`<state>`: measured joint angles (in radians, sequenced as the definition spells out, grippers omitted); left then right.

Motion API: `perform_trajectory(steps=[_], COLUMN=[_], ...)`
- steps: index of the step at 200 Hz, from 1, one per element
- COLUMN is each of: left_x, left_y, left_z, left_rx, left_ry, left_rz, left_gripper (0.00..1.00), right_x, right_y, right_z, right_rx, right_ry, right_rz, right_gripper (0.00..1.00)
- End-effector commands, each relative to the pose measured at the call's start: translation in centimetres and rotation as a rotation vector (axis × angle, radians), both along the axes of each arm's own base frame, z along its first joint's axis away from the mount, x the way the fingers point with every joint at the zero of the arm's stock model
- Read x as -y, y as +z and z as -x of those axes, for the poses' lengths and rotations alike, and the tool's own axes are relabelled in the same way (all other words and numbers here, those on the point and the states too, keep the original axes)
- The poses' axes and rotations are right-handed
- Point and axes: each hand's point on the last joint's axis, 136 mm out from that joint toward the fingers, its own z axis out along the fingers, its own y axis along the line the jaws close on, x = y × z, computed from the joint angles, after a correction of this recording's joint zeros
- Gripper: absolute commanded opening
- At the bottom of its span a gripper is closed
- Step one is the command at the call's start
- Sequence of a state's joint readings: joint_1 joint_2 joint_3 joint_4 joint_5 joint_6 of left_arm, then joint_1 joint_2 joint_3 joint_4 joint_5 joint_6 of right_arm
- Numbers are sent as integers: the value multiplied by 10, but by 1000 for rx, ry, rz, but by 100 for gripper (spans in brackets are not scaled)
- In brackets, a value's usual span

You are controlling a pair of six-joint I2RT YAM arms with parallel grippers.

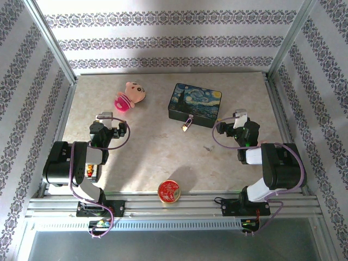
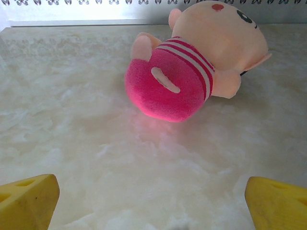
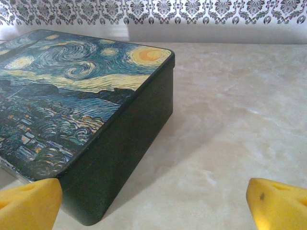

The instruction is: Unlock a padlock with a key

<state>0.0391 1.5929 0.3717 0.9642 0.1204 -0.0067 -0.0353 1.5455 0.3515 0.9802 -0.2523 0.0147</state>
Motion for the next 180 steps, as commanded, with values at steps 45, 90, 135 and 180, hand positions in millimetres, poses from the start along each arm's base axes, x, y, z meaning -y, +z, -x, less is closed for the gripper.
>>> perform_trajectory(steps=[45, 90, 135, 180], left_x=[5, 3, 4, 1], left_y=[2, 3, 5, 28], left_z=[-3, -4, -3, 4], left_rx=[1, 2, 4, 29], left_ry=[-21, -10, -20, 2], left_rz=[-5, -6, -2, -3], left_gripper=[99, 99, 99, 99], right_x=[-2, -1, -1, -5], right_y=[10, 11, 10, 18], right_z=[-1, -2, -1, 1], right_rx=[43, 42, 42, 55], right_ry=[14, 11, 12, 30], right_rz=[9, 7, 7, 15], right_gripper=[98, 98, 98, 98])
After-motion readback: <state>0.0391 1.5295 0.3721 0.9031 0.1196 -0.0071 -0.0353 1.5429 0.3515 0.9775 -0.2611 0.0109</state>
